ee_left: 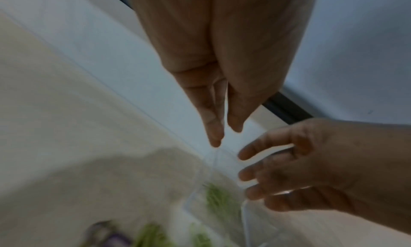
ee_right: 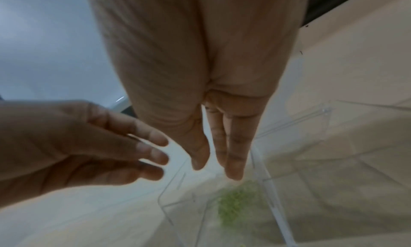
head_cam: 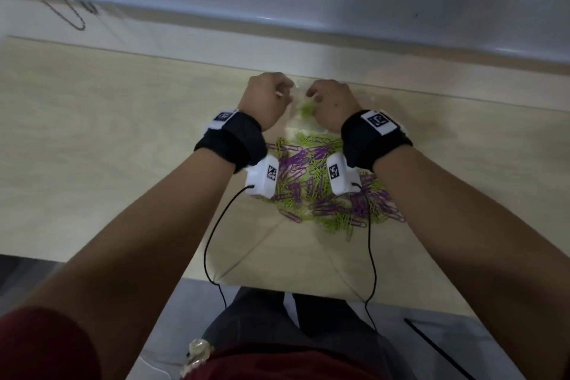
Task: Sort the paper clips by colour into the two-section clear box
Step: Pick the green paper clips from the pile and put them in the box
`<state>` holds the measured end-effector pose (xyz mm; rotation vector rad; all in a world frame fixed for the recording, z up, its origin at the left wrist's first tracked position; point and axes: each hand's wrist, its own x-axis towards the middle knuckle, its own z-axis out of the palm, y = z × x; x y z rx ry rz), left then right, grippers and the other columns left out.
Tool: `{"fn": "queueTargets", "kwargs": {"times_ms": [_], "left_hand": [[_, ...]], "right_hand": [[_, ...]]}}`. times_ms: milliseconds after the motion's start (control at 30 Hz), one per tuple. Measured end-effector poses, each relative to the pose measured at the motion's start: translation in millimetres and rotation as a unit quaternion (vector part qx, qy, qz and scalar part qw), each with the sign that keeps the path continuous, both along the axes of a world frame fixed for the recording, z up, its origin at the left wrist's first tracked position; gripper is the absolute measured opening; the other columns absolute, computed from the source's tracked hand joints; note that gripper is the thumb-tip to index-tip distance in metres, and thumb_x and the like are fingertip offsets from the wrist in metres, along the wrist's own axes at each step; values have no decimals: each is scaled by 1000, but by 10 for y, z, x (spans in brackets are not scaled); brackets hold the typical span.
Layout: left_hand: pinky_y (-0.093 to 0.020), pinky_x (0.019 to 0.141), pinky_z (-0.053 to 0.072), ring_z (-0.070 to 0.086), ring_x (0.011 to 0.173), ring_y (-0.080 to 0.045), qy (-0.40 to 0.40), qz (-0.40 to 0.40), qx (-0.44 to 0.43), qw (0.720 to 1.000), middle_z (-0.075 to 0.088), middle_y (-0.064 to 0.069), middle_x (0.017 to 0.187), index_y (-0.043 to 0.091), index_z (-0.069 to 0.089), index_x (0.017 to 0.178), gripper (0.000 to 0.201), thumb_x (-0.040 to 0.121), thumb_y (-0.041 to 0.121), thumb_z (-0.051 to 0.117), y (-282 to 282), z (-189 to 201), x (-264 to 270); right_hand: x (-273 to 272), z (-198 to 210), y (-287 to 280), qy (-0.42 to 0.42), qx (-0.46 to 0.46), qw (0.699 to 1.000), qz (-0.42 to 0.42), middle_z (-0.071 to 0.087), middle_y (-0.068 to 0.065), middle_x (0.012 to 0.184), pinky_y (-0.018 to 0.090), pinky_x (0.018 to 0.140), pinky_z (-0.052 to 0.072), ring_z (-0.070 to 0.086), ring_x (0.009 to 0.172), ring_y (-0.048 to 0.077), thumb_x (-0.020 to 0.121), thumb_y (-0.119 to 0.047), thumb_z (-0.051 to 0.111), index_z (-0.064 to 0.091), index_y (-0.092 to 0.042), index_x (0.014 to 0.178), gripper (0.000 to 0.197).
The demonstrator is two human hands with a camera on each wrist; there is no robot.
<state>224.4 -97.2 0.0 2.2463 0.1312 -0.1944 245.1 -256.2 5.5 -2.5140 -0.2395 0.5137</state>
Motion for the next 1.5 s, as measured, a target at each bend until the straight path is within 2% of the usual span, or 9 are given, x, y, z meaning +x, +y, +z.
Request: {"fn": "queueTargets", "kwargs": {"times_ms": [133, 467, 733, 867, 1000, 1100, 1200, 1367, 1500], "left_hand": [[-28, 76, 53, 66, 77, -23, -2, -3, 56, 998, 71, -9, 85, 10, 68, 82, 12, 81, 5, 57, 210, -251, -285], [-30, 69, 47, 61, 83, -30, -55, -206, 153, 965, 62, -14, 96, 6, 67, 108, 40, 72, -9, 61, -18, -696, -403], [-41, 66, 47, 54, 77, -31, -48, -253, 163, 953, 57, -10, 85, 10, 58, 75, 17, 69, -6, 61, 116, -731, -471], [-42, 66, 43, 47, 76, -29, -27, -254, 150, 955, 51, -9, 83, 17, 44, 75, 23, 70, -4, 50, 170, -729, -550], [-21, 54, 39, 46, 57, -12, 43, -64, -116, 990, 52, -3, 68, 8, 43, 80, 20, 88, -9, 38, 236, -554, -642], [-29, 48, 39, 55, 55, -12, 59, 38, -241, 968, 57, -16, 74, 6, 41, 85, 17, 95, -6, 36, 234, -422, -625], [-31, 56, 53, 66, 59, -9, 37, 61, -267, 961, 59, -24, 81, 3, 45, 92, 7, 96, -2, 42, 151, -261, -467], [-32, 64, 56, 64, 65, -21, 14, 34, -289, 957, 64, -26, 83, 8, 53, 84, 15, 90, -5, 50, -185, -15, -42], [-26, 69, 57, 65, 72, -18, 21, -22, -171, 985, 66, -8, 93, 4, 63, 101, 15, 90, 0, 52, -241, 39, 62]], "right_hand": [[-299, -29, -88, -76, 27, 997, 12, 71, 8, 98, 31, 86, 52, 65, 90, 22, 86, 0, 52, 70, -9, 96, 23], [-662, -591, 33, -92, -79, 987, 107, 53, 13, 133, 36, 94, 41, 47, 120, 30, 90, 3, 46, 47, -6, 133, 44], [-620, -671, 15, -56, -53, 989, 122, 57, 12, 111, 34, 81, 40, 48, 101, 29, 83, 12, 52, 60, -6, 113, 36], [-610, -594, -98, 30, 100, 994, -24, 59, 4, 94, 13, 70, 41, 53, 85, 16, 86, 4, 57, 64, -7, 100, 19], [-637, -445, -302, 160, 315, 914, -198, 64, 4, 91, 19, 76, 52, 60, 83, 14, 84, 3, 64, 67, -13, 92, 19], [-636, -319, -406, 278, 480, 779, -293, 63, 6, 87, 31, 78, 58, 63, 80, 15, 85, 9, 56, 64, -6, 98, 21], [-602, -176, -456, 295, 530, 731, -311, 64, 7, 83, 28, 67, 58, 66, 73, 15, 86, 11, 52, 62, 0, 102, 22], [-361, 90, -452, 219, 540, 754, -303, 63, 11, 87, 30, 76, 58, 64, 78, 19, 86, 10, 54, 63, -2, 95, 17], [-66, 160, -294, 91, 469, 821, -311, 65, 8, 81, 27, 74, 57, 63, 73, 15, 83, 10, 60, 66, -7, 87, 19]]}}
